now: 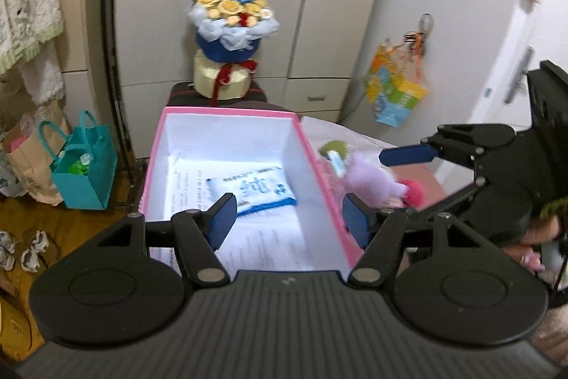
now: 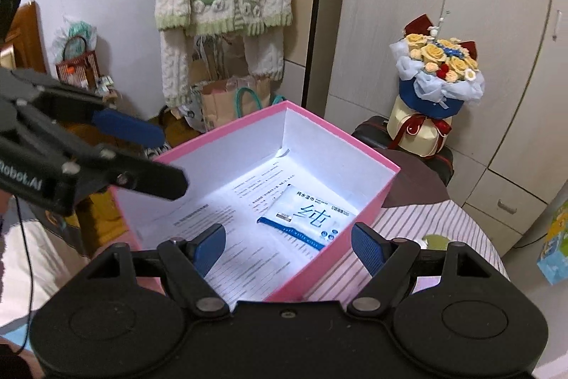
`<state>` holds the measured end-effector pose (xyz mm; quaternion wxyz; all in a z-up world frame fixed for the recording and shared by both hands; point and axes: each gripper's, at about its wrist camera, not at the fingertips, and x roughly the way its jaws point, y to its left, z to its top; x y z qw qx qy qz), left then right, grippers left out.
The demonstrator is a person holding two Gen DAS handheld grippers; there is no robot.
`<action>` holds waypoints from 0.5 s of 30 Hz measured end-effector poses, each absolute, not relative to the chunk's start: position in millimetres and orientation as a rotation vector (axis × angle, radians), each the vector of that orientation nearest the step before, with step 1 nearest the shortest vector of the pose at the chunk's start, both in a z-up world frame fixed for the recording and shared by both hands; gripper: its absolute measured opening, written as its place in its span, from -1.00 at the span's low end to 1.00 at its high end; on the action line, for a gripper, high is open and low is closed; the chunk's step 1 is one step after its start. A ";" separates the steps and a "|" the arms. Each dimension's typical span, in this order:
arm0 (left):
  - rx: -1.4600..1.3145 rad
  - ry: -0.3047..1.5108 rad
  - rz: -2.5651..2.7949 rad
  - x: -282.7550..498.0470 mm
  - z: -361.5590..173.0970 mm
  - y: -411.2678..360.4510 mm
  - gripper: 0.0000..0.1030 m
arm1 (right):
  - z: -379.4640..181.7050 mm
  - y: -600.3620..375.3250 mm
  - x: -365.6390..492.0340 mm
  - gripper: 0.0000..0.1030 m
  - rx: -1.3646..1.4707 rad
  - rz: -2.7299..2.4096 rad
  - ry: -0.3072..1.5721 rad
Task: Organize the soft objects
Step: 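Open the right gripper to drop the wipes pack into the box, then move the left gripper to the orange ball and close on it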
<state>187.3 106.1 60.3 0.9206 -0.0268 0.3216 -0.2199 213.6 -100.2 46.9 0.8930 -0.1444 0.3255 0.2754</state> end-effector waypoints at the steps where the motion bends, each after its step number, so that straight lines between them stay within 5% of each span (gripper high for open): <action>1: -0.049 0.653 -0.462 180.1 62.7 104.9 0.26 | 50.0 -105.0 207.6 0.59 -0.291 0.570 0.671; 15: 0.061 0.632 -0.589 106.6 67.1 68.0 0.28 | 70.3 -177.8 134.1 0.61 -0.214 0.536 0.620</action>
